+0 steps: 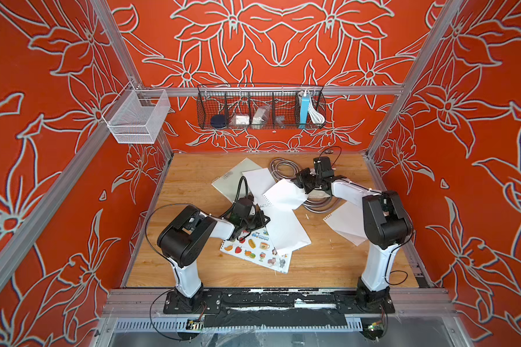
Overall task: Tear off pages from different notebooks
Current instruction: Tear off the paper from the notebook, then place the paper on the paper.
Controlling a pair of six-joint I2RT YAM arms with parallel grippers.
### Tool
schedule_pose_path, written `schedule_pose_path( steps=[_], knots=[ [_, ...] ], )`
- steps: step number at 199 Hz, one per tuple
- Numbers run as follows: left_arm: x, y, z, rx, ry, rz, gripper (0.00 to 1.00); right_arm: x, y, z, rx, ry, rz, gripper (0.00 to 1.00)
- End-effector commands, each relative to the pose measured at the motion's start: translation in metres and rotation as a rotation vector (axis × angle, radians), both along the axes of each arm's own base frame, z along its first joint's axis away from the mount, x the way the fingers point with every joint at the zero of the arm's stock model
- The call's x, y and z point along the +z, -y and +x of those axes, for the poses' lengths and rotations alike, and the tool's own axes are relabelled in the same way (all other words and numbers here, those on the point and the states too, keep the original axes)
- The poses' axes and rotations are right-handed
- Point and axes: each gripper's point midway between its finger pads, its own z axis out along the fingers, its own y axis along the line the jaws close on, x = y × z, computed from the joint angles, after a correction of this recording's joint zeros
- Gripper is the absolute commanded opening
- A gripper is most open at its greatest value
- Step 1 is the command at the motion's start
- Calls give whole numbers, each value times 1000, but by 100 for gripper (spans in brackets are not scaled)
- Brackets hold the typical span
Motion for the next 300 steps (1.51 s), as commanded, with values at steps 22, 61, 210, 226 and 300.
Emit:
schedule_pose_path(
  steps=[22, 61, 210, 226, 300],
  knots=[
    [-44, -60, -18, 200, -163, 110, 0, 11, 52, 13, -173, 74, -57, 0],
    [-48, -88, -20, 303, -192, 155, 0, 45, 72, 11, -213, 159, 0, 0],
    [60, -46, 29, 157, 1, 80, 0, 26, 196, -133, -471, -97, 159, 5],
    [61, -46, 29, 152, -1, 89, 0, 2, 202, -143, -544, -162, 224, 9],
    [58, -55, 23, 158, -21, 103, 0, -8, 213, -191, -520, -318, 23, 73]
  ],
)
